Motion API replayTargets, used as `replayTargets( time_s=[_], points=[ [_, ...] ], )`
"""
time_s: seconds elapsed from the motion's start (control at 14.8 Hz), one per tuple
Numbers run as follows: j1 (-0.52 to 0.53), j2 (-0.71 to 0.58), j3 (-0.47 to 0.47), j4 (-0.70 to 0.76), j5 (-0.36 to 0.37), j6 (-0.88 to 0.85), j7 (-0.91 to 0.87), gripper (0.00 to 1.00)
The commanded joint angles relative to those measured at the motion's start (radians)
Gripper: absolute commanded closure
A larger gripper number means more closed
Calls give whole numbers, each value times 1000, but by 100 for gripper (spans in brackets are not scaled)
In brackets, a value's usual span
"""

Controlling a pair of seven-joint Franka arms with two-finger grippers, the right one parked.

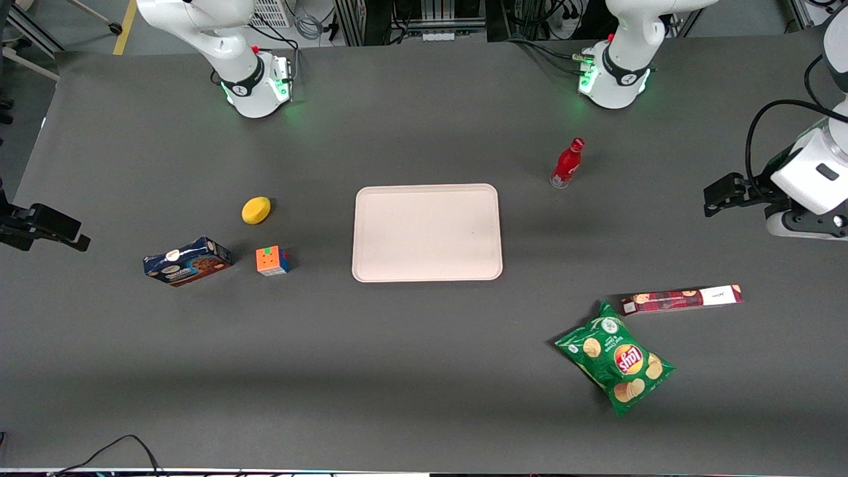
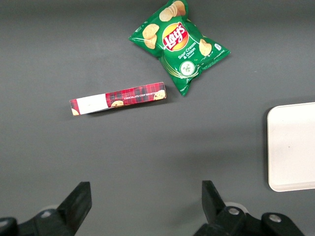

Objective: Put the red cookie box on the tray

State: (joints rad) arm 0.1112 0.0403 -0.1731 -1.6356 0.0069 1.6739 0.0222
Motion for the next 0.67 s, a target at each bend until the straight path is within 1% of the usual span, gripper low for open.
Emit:
replayTargets(
  time_s=[0.0, 0.61],
  points=[
    [2, 10, -2, 30, 2, -26, -1, 0],
    [4, 10, 12, 34, 1, -34, -4, 0]
  ],
)
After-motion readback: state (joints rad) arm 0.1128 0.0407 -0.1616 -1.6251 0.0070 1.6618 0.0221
